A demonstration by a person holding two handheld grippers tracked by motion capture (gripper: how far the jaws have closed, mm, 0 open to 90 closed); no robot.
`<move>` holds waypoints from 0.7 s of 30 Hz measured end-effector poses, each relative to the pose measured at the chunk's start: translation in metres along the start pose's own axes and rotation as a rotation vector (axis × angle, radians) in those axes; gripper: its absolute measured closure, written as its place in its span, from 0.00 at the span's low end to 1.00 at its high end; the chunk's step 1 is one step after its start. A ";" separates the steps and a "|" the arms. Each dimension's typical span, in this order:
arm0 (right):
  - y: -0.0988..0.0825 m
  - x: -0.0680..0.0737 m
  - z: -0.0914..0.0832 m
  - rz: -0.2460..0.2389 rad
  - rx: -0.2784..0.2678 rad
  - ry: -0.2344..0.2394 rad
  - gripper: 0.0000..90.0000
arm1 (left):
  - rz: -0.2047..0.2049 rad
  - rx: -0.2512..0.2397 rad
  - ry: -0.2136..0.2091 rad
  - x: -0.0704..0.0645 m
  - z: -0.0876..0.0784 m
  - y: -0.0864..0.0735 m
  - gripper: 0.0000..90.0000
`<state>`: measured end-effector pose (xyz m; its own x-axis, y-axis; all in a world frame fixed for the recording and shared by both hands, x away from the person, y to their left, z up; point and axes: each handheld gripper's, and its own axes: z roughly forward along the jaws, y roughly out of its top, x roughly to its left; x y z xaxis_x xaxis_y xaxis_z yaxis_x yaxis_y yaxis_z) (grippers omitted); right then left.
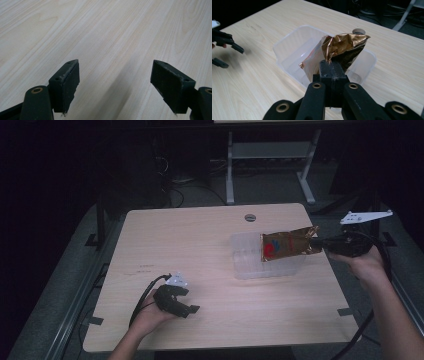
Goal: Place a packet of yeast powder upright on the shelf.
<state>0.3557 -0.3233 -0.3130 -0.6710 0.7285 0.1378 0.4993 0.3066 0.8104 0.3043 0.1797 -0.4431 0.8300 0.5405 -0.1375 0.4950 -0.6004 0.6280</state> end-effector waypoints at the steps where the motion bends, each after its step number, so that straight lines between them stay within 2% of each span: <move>1: 0.000 0.000 0.000 -0.004 0.003 -0.003 1.00 | -0.003 -0.003 0.001 0.000 0.000 0.000 0.25; 8: 0.000 0.003 0.007 -0.017 0.030 -0.008 1.00 | 0.002 0.004 0.000 0.000 0.001 0.000 0.25; 21: 0.011 0.014 0.021 -0.049 0.080 -0.018 1.00 | 0.002 0.009 -0.005 -0.001 0.002 0.000 0.25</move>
<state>0.3630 -0.2968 -0.3139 -0.6859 0.7223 0.0883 0.5091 0.3895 0.7675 0.3040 0.1779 -0.4446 0.8324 0.5362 -0.1400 0.4954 -0.6068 0.6215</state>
